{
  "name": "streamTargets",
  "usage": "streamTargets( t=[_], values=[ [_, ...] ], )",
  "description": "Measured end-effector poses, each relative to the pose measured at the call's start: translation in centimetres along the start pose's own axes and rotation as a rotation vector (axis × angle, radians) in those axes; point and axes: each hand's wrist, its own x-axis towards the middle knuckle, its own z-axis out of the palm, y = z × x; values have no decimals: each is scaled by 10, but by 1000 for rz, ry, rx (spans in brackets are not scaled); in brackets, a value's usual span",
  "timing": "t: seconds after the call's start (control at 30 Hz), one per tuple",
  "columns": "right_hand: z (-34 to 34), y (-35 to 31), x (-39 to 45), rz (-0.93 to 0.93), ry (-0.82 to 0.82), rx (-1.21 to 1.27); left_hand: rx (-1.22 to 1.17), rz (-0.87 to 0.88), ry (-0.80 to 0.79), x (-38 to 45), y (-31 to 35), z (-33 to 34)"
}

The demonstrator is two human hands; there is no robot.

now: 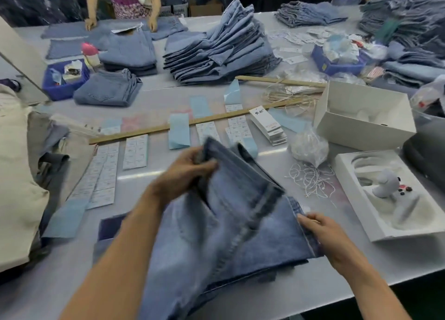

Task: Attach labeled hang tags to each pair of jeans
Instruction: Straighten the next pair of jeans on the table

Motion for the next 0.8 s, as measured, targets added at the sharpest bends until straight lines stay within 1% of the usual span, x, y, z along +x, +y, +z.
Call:
streamTargets(
  t=[0.03, 0.07, 0.1, 0.17, 0.2, 0.3, 0.37, 0.4, 0.43, 0.47, 0.53, 0.57, 0.6, 0.63, 0.67, 0.7, 0.73, 0.77, 0.8],
  values=[
    [3, -4, 6, 24, -25, 34, 135, 3, -93, 7, -11, 26],
    [6, -5, 10, 45, -49, 47, 325, -28, -144, 16, -33, 50],
    [8, -6, 13, 71, -65, 49, 502, -76, -157, 26, -52, 72],
    [9, -3, 16, 133, -78, 61, 859, -154, -125, 42, -85, 97],
    [8, -1, 16, 164, -91, 97, 969, -182, -108, 46, -95, 100],
    [2, 2, 17, 222, -131, 254, 1046, -144, -123, 51, -102, 102],
    [-3, -4, 23, 213, -178, 237, 1141, -53, -152, 46, -98, 98],
    [-4, -9, 26, 197, -209, 178, 1164, -22, -121, 38, -97, 95],
    [-2, -18, 27, 183, -236, 99, 1134, 2, -43, 26, -97, 90],
    [1, -26, 28, 157, -249, -9, 1077, 35, 95, 9, -99, 80],
    [10, -40, 27, 64, -237, -300, 998, 46, 471, -40, -110, 42],
    [15, -44, 25, 11, -218, -441, 987, -9, 682, -72, -119, 17],
    [18, -45, 26, -42, -184, -552, 983, -114, 893, -105, -130, -11],
    [20, -47, 26, -97, -133, -641, 965, -286, 1068, -140, -142, -37],
    [20, -45, 28, -147, -79, -710, 924, -499, 1172, -172, -152, -59],
    [19, -45, 29, -190, -29, -738, 872, -694, 1201, -199, -159, -74],
    [19, -44, 31, -213, 3, -728, 844, -817, 1174, -218, -165, -83],
    [21, -47, 31, -220, 11, -686, 851, -836, 1131, -231, -169, -87],
    [24, -49, 31, -191, -1, -644, 892, -776, 1113, -238, -173, -89]
  ],
)
